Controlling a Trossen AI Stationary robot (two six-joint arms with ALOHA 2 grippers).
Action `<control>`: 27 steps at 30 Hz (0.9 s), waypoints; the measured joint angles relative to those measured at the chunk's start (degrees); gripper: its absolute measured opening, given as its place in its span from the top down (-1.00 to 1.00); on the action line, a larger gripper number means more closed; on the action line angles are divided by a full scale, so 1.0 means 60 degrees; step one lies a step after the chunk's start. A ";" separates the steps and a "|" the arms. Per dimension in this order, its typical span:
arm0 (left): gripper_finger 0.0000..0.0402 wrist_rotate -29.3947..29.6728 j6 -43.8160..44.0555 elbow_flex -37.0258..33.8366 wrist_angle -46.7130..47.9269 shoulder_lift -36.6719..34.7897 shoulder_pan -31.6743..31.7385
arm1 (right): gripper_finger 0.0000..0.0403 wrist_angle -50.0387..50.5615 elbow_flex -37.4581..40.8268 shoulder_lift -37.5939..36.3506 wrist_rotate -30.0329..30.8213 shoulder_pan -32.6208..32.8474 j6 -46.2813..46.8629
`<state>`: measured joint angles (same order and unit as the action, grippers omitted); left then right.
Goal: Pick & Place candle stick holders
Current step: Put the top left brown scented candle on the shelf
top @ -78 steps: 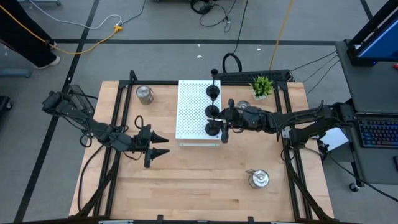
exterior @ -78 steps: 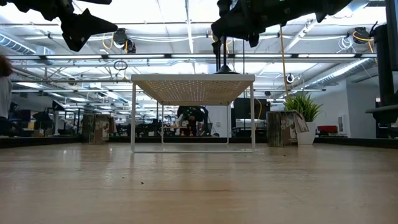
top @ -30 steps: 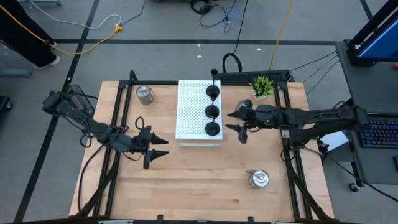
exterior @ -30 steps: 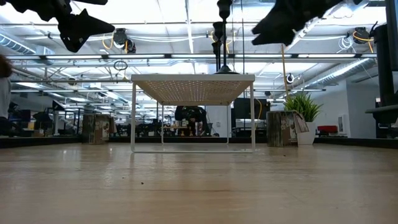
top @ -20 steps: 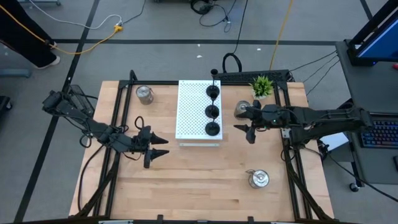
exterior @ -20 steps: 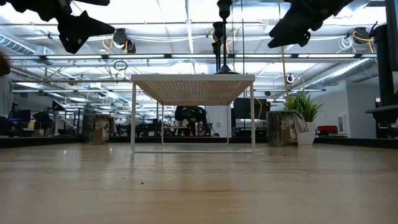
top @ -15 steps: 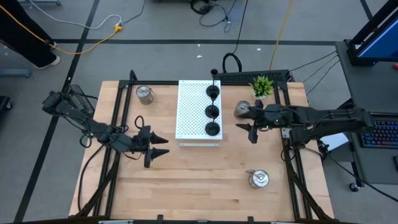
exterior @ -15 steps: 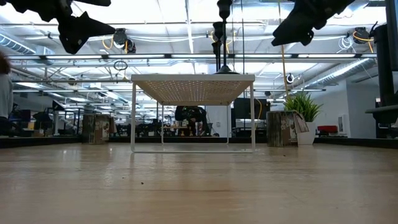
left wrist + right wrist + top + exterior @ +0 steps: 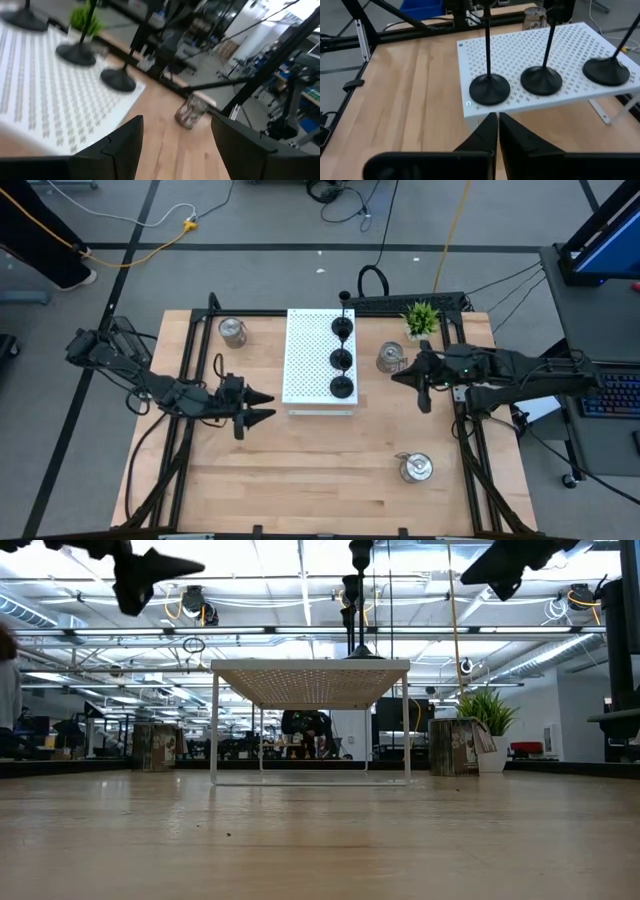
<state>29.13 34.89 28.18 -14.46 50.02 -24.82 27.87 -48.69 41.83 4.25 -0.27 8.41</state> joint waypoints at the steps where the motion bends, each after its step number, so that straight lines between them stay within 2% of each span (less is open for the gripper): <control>1: -0.20 0.0001 -0.0215 0.0000 -0.0225 0.0000 0.0028 | 0.95 0.0155 0.0000 -0.0077 -0.0002 0.0000 0.0002; 8: -0.20 0.0119 -0.1605 0.0000 -0.2005 0.0000 0.0070 | 0.99 0.0702 0.0000 -0.0432 -0.0004 0.0000 0.0043; 10: -0.20 0.0817 -0.1727 0.0021 -0.2353 -0.0004 0.0070 | 1.00 0.0700 0.0000 -0.0451 -0.0004 0.0000 -0.0009; 15: -0.20 0.3665 -0.1181 0.0376 -0.1819 -0.0004 0.0192 | 1.00 0.0694 0.0000 -0.0438 0.0015 -0.0007 -0.0039; 17: -0.20 0.4125 -0.0855 0.0742 -0.0736 -0.0006 0.0457 | 1.00 0.0694 0.0000 -0.0436 0.0041 -0.0011 -0.0015; 20: -0.20 0.4087 -0.0207 0.1723 0.1802 0.0010 0.1141 | 1.00 0.0691 0.0000 -0.0434 0.0057 -0.0011 0.0061; 25: -0.20 0.2907 0.1178 0.3754 0.6740 0.0352 0.3039 | 1.00 0.0688 0.0000 -0.0434 0.0563 -0.0019 0.0409; 27: -0.20 0.2227 0.1458 0.4429 0.8013 0.0546 0.3924 | 1.00 0.0674 0.0000 -0.0434 0.0571 -0.0018 0.0469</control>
<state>42.49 43.64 54.76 33.62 53.30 -1.28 31.91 -48.69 39.22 7.68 -0.38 11.23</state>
